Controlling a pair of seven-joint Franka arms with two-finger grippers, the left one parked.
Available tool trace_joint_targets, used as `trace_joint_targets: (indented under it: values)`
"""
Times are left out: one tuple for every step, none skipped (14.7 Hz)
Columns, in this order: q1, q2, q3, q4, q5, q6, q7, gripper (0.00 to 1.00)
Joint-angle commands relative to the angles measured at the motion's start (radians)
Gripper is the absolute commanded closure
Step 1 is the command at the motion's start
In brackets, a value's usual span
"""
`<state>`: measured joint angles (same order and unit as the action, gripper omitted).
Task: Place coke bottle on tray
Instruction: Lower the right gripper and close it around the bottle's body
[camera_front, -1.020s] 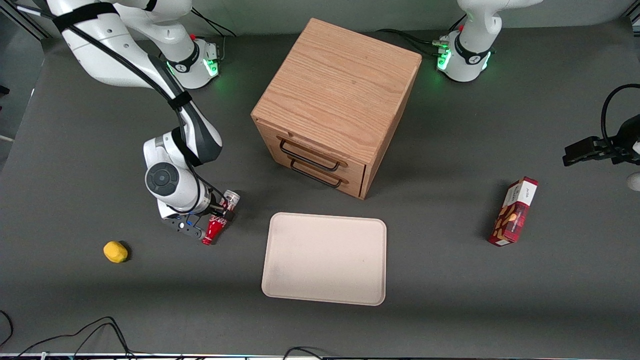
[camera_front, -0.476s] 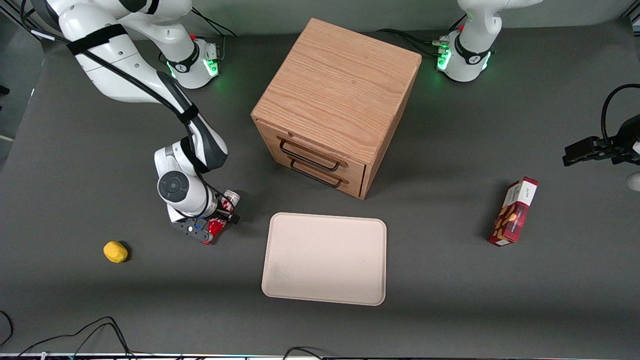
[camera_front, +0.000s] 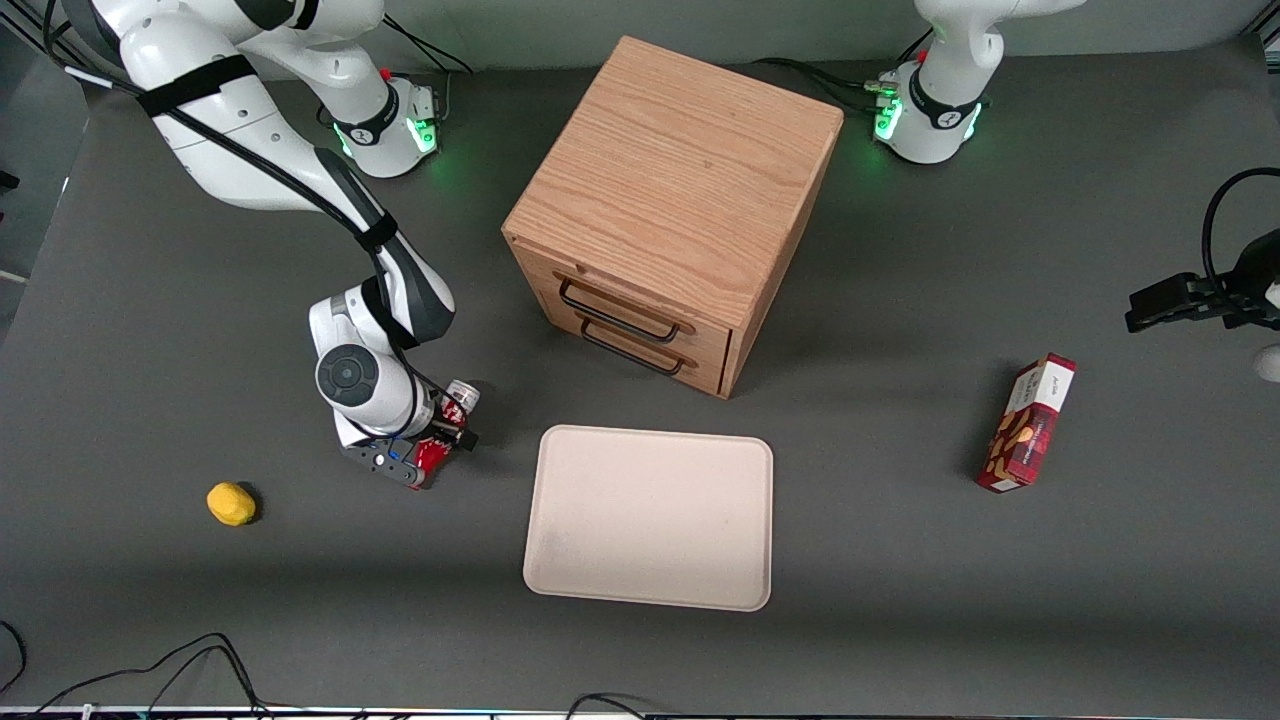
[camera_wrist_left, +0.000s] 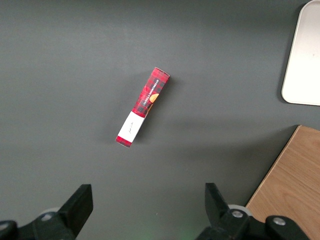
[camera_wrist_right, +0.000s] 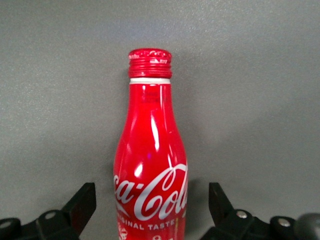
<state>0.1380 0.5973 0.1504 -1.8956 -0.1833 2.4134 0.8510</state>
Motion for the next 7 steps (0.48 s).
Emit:
trace_joint_targets:
  values:
    - [0.003, 0.004, 0.000, 0.006, -0.038, 0.012, 0.037, 0.99]
    - [-0.001, 0.004, 0.000, 0.007, -0.038, 0.012, 0.040, 1.00]
    - [0.000, 0.004, 0.000, 0.007, -0.038, 0.012, 0.040, 1.00]
    - [0.000, 0.004, 0.000, 0.007, -0.038, 0.012, 0.042, 1.00]
    - [0.002, 0.004, 0.000, 0.007, -0.038, 0.012, 0.042, 1.00]
    - [0.000, 0.004, 0.000, 0.007, -0.038, 0.012, 0.042, 1.00]
    - [0.000, 0.004, 0.000, 0.007, -0.038, 0.012, 0.042, 1.00]
